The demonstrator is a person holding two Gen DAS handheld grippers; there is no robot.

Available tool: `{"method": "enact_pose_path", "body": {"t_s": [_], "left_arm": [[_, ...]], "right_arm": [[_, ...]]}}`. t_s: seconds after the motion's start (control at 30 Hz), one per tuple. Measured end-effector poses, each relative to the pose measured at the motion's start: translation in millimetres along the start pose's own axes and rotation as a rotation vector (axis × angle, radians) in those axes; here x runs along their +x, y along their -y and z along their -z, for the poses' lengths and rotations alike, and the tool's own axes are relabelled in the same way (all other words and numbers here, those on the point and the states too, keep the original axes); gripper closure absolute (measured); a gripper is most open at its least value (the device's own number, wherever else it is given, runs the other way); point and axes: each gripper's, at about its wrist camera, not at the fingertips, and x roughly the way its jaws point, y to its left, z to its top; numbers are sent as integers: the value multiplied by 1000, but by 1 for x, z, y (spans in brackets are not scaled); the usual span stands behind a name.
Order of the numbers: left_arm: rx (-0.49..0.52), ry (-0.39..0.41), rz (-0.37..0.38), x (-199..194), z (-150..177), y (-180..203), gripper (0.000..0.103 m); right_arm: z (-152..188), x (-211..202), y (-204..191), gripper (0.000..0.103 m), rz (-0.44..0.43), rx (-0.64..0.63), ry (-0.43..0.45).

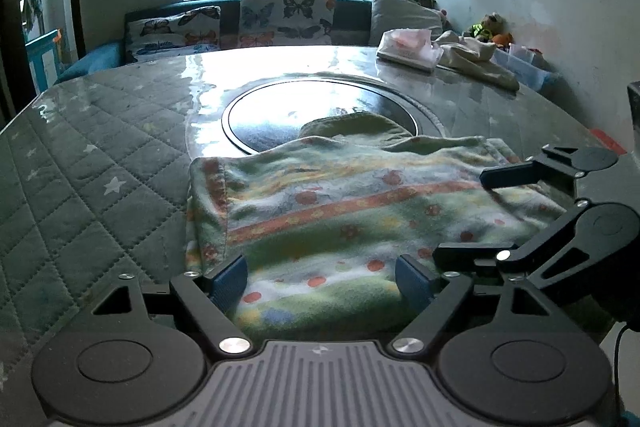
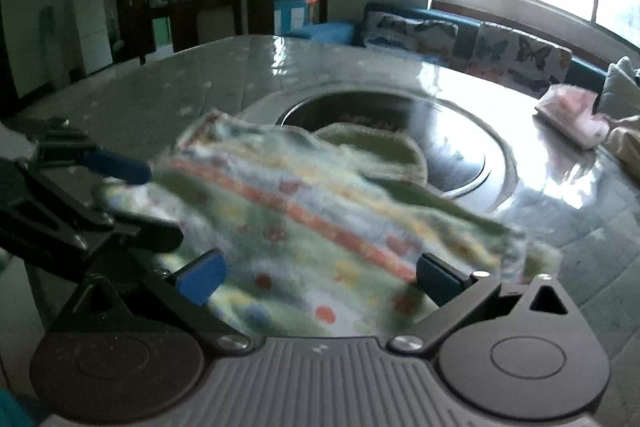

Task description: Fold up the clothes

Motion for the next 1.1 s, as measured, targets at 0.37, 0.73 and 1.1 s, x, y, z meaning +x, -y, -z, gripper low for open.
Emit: {"method": "enact_pose_path", "body": {"t_s": [0.37, 0.73, 1.1], "left_arm": [[-87, -7, -61, -6, -1, -28, 19], [-186, -32, -62, -5, 1, -51, 21], [-224, -12, -27, -8, 2, -61, 11]], "right_arm": [[4, -3, 2, 0, -20, 28, 12], [2, -5, -6, 0, -58, 6, 21], [12, -2, -10, 0, -44, -15, 48]]}}
